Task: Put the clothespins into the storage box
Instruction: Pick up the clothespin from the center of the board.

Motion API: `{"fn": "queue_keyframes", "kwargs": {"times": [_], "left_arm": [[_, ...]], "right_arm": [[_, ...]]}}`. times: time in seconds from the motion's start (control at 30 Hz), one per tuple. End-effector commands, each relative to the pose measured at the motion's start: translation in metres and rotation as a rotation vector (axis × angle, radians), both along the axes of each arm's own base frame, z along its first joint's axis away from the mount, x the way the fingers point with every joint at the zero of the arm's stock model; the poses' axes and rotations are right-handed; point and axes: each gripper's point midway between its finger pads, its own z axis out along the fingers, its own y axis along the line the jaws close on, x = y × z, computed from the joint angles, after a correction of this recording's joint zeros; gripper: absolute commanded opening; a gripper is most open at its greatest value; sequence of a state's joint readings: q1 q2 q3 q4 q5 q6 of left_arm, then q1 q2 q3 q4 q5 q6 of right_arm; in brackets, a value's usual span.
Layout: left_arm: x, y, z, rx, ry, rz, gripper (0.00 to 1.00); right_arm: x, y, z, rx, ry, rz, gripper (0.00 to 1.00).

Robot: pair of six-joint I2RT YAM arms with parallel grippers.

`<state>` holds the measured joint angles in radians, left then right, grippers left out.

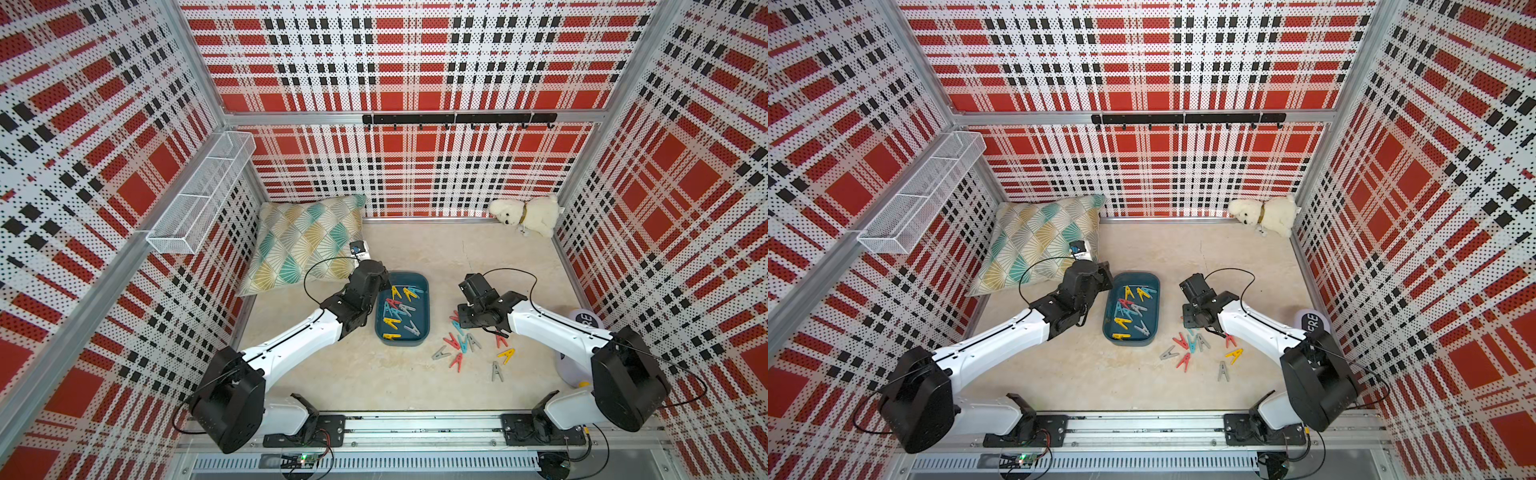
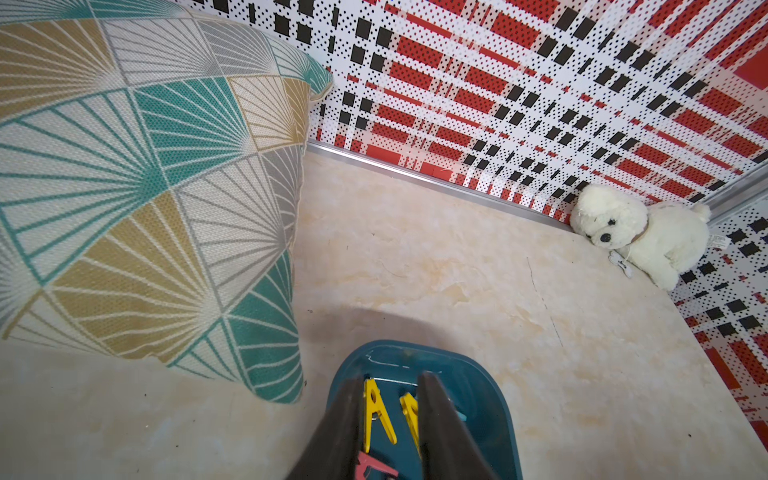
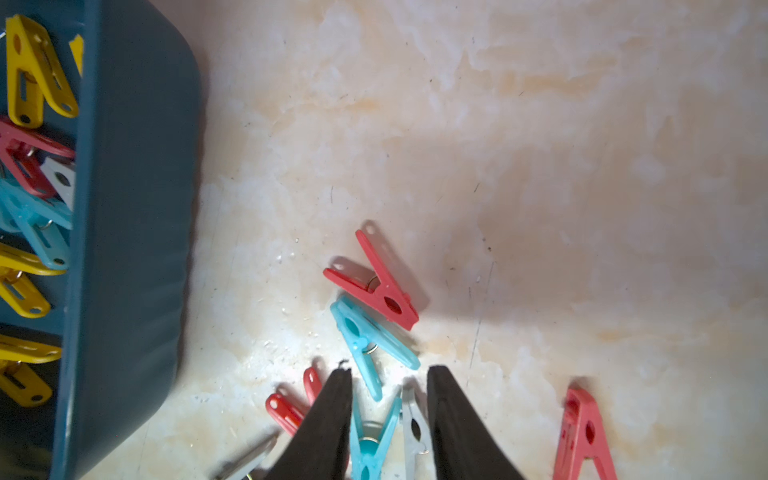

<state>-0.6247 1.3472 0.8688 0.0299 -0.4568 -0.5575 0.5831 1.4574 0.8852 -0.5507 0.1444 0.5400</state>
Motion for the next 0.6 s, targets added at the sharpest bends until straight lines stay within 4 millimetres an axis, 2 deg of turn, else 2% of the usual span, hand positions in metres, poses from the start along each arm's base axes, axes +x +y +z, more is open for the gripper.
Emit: {"fn": "queue_keyframes", "kwargs": {"times": [0.0,0.13,0.57], "left_arm": [[-0.002,-0.001,-0.001,-0.002,-0.004,0.002,0.29],[-0.003,0.000,0.005,-0.008,-0.016,0.002,0.29],[-0.005,0.005,0.006,-0.002,-0.017,0.015,0.29]], "right_arm": [[0.003,0.003,-0.002,0.013,0.004,0.007,0.37],[0.005,0.004,-0.006,0.003,0.017,0.009,0.37],[0.037,0.008,-0.014,-0.030,0.000,0.018,0.35]]}}
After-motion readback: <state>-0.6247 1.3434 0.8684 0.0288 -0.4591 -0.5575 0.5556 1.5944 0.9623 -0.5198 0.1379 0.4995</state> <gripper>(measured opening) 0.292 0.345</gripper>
